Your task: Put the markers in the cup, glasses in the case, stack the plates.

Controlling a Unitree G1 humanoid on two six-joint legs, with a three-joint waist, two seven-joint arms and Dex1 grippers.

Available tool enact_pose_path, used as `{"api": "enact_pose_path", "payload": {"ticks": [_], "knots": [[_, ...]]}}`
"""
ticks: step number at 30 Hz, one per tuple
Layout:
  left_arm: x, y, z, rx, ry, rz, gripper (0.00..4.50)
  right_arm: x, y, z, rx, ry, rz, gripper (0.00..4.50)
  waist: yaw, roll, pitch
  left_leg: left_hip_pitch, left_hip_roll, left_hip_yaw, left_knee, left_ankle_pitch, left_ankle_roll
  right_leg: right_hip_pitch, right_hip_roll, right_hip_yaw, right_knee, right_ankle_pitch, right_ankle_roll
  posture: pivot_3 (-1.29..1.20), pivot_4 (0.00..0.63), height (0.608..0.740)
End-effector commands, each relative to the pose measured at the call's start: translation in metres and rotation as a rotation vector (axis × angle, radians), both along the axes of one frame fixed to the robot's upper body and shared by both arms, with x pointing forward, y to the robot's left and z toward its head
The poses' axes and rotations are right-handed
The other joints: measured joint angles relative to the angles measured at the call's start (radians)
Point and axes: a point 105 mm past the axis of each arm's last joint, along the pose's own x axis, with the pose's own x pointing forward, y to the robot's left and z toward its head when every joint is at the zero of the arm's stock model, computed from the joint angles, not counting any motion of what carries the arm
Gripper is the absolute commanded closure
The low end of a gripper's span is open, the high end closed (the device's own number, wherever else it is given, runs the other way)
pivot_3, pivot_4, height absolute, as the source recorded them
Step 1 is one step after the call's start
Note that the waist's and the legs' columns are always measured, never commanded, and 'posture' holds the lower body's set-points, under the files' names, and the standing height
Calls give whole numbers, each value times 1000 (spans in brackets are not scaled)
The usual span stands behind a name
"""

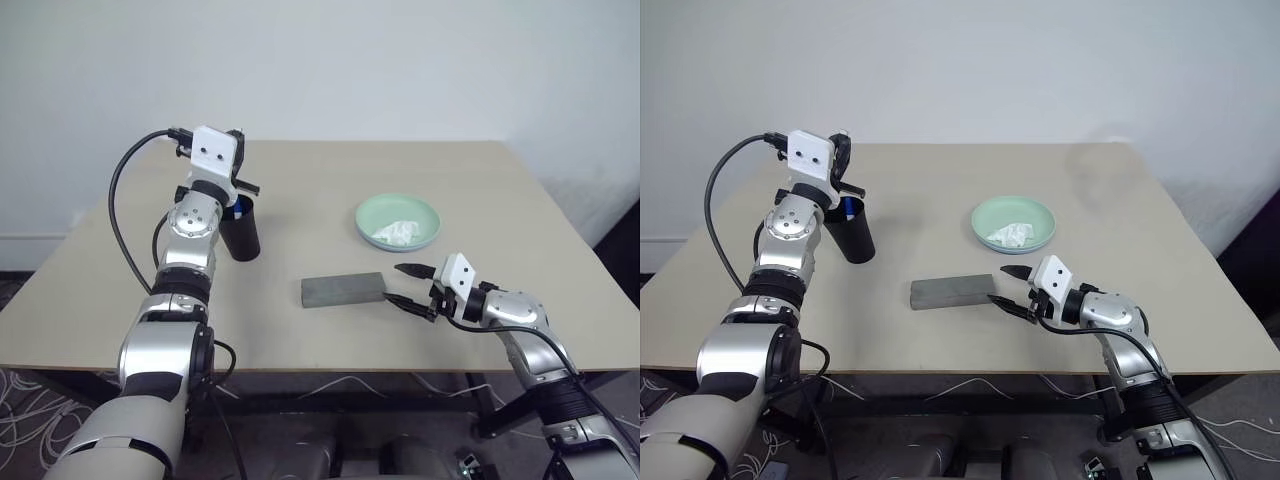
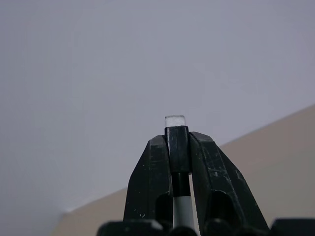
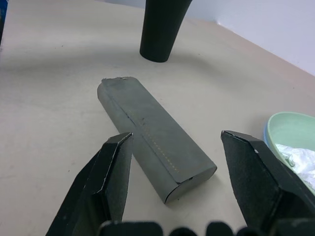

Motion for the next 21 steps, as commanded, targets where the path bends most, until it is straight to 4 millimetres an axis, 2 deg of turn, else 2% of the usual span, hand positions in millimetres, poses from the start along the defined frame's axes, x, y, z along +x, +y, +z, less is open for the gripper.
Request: {"api": "enact_pose_path", "payload": {"ticks": [1, 12, 14, 18, 21], "knots": [[3, -6, 20, 19, -70, 8, 3619, 3, -1, 17, 17, -70, -8, 1398, 0, -1, 0, 0, 0, 0, 0, 0, 0, 0, 0, 0, 0, 0, 0, 0, 0, 736], [5, -6, 14, 3, -47, 21, 43, 0, -3, 16, 18, -67, -19, 1398, -1, -2, 0, 0, 0, 0, 1, 0, 0, 0, 0, -4, 0, 0, 1, 0, 0, 736], [4, -8, 15, -45, -35, -28, 14, 0, -3, 16, 17, -68, -18, 1398, -1, -2, 0, 0, 0, 0, 1, 0, 0, 0, 0, -5, 0, 0, 1, 0, 0, 736], [-2, -16, 13, -205, 17, -236, 14, 1, -4, 17, 16, -67, -14, 1398, -2, -2, 0, -1, 0, 0, 2, 0, 0, 0, 0, -7, 0, 0, 1, 0, 0, 736], [-19, -24, 12, -268, 57, -452, 14, 1, -5, 16, 13, -62, -9, 1398, -7, -1, 0, -2, 0, 0, 2, 0, 1, 0, 0, -7, 0, 0, 0, 0, 0, 736]]}}
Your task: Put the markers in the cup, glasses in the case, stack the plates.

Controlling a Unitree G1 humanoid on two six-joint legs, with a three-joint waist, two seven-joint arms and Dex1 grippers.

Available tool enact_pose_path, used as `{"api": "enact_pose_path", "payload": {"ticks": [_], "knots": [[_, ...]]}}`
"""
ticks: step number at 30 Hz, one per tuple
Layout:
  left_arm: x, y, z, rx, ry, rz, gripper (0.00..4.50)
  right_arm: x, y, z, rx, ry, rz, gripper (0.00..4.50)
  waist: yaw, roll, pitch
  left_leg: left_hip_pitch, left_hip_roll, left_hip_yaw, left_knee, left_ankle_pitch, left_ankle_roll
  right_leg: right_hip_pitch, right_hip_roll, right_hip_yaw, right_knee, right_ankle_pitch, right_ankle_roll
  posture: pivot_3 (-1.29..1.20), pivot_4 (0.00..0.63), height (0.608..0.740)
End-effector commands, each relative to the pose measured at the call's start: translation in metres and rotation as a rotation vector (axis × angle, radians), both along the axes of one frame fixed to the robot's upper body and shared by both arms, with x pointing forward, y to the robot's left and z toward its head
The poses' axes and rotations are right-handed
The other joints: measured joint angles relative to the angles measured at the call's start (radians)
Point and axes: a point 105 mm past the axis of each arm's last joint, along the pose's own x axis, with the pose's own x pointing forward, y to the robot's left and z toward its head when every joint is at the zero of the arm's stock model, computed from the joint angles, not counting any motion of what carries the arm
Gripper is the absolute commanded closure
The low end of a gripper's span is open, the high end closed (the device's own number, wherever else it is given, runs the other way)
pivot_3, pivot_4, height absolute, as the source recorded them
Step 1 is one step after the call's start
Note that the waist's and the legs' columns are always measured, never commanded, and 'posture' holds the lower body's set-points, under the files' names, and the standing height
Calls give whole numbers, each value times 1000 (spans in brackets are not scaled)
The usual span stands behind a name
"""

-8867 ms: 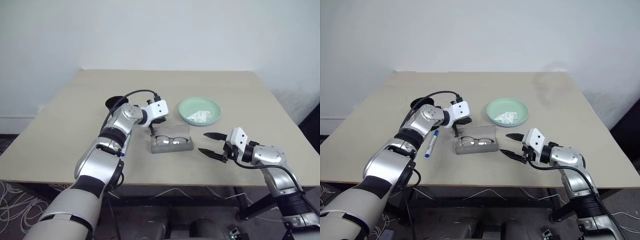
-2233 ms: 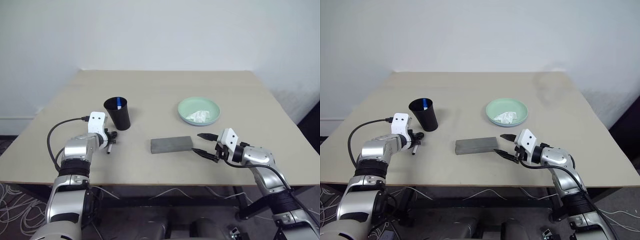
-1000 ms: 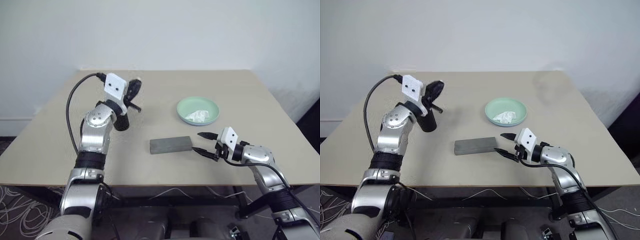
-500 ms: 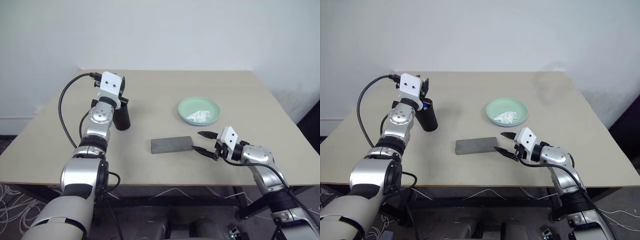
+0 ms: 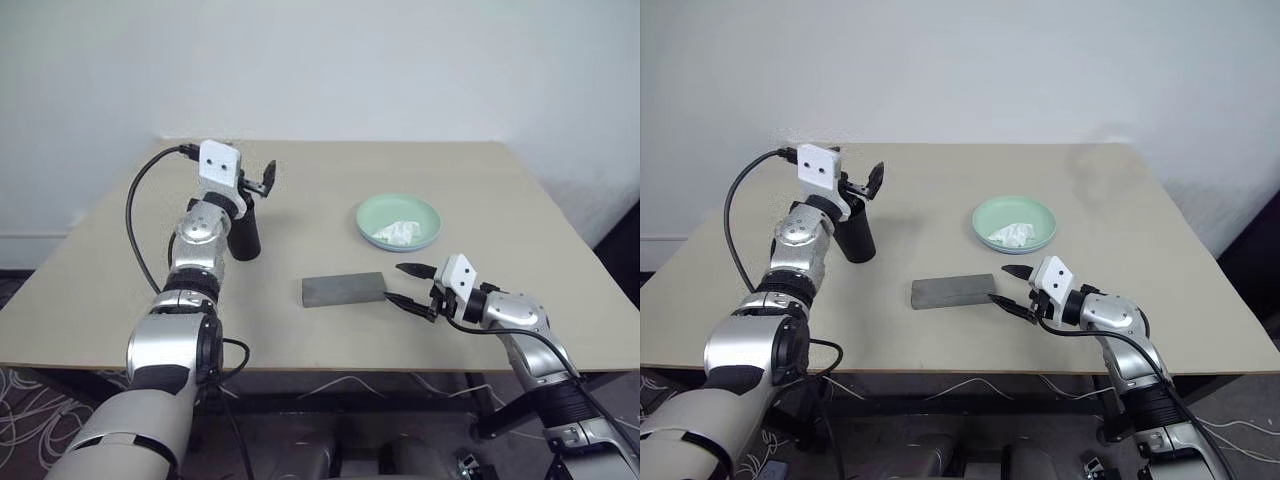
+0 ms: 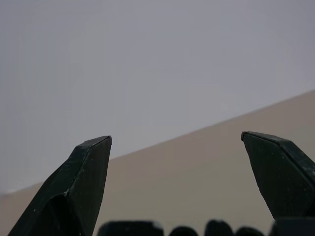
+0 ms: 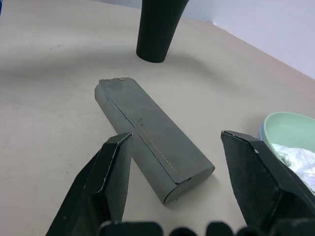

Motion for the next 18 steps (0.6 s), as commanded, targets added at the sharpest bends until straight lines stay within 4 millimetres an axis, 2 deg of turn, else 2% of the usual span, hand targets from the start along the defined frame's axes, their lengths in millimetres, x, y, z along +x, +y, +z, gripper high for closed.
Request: {"api": "enact_pose_path", "payload": {"ticks": [1, 5, 8, 12, 18], "knots": [[-23, -9, 19, -71, -34, -247, 14, 3, -4, 16, 9, -54, 4, 1398, -7, 0, 0, 0, 0, 0, 0, 0, 0, 0, 0, 0, 0, 0, 0, 0, 0, 736], [-72, -15, -3, 19, 89, -466, 14, 5, -3, 15, 7, -45, 15, 1398, -33, 1, 0, 0, 1, 2, -2, -1, 1, -1, 1, 9, 0, 0, 0, 0, 0, 736], [-95, -11, -29, 115, 222, -490, 14, 6, -3, 16, 4, -44, 25, 1398, -35, 1, 0, 2, 2, 2, -2, -1, 1, -1, 2, 11, 1, 0, -1, 0, 0, 736], [-107, 5, -54, 191, 313, -406, 14, 13, -9, 23, 8, -57, 4, 1398, -27, 4, 1, 4, 2, 2, -3, -1, 1, 2, 2, 13, 2, -2, -4, 0, 0, 736], [-121, 28, -84, 196, 364, -244, 14, 18, -42, 28, -1, -54, -89, 1398, -7, 4, 1, 4, 2, 5, -3, -1, 1, 1, 1, 15, 2, -2, -4, 0, 0, 736]]}}
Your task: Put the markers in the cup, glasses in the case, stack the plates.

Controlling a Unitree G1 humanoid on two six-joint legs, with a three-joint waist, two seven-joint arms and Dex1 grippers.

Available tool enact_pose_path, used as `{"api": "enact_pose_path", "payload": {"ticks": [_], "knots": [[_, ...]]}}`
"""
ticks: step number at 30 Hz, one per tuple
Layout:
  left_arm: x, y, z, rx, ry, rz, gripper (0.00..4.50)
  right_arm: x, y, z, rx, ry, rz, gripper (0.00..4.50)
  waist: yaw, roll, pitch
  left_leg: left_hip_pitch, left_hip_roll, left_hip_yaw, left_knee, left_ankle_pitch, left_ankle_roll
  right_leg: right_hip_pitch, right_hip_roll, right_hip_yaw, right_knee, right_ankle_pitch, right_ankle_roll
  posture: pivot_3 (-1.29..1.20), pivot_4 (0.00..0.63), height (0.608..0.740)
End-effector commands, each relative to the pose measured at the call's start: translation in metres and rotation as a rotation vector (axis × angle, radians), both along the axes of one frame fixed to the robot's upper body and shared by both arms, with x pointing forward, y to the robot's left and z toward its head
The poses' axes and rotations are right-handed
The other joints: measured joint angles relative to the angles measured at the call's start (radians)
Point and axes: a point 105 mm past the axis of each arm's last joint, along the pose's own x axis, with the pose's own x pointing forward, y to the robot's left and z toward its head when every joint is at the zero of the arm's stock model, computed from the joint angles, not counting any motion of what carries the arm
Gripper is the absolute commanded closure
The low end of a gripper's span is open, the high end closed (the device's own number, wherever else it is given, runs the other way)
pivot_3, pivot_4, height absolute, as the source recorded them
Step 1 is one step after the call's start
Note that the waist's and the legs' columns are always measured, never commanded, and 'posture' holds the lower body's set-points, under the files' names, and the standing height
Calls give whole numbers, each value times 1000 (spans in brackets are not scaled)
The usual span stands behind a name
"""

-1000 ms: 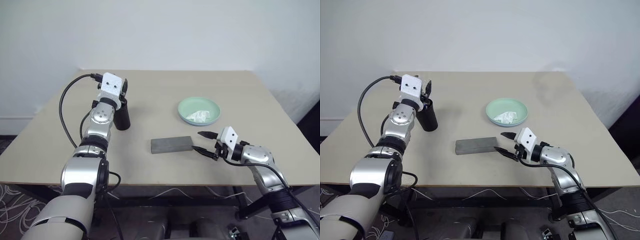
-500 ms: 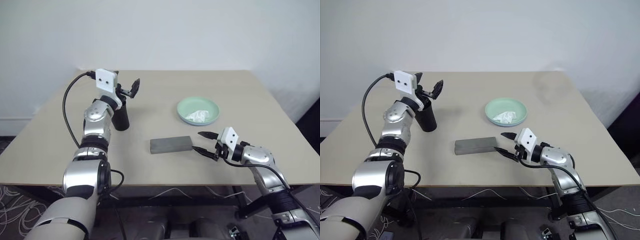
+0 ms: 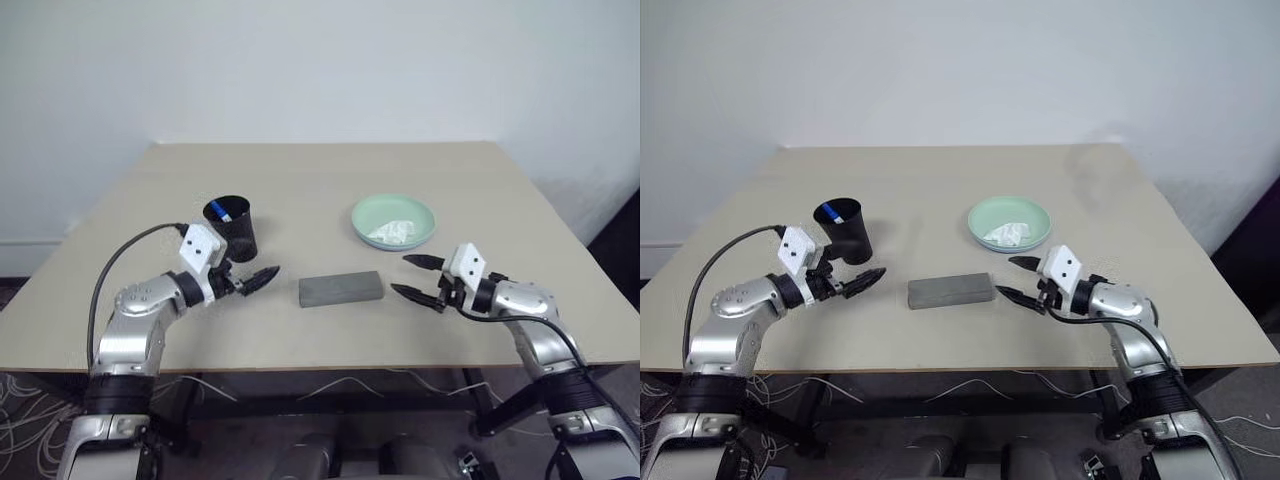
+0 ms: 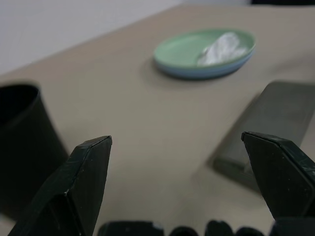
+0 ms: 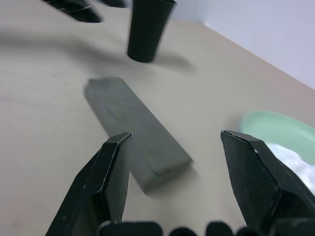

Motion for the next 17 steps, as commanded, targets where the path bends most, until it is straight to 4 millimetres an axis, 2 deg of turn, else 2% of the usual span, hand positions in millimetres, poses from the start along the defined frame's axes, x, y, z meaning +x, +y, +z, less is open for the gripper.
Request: {"api": "enact_pose_path", "payload": {"ticks": [1, 7, 11, 17], "knots": [[-4, 9, 9, 14, -70, 68, 14, 5, -24, 16, 19, -40, -65, 1398, 4, 0, 0, 0, 0, 1, -1, 0, 0, -1, 0, 1, 0, 0, 0, 0, 0, 736], [-9, 21, 2, 23, -82, 146, 14, 8, -50, 16, -11, -29, -151, 1398, 13, 0, 0, 1, 0, 5, -7, 0, 0, -4, 0, 4, -2, 0, 0, 0, 0, 736], [-11, 24, -5, 16, -75, 175, 14, 4, -50, 14, -12, -13, -161, 1398, 13, 0, 0, 2, 1, 7, -8, 0, 0, -3, -1, 5, -2, 0, 0, 0, 0, 736], [-16, 16, -16, -2, -42, 170, 14, -1, -51, 16, -17, 4, -163, 1398, 12, 0, 0, 1, 1, 8, -8, 0, 0, -3, -1, 6, -2, 0, 0, 0, 0, 736]]}}
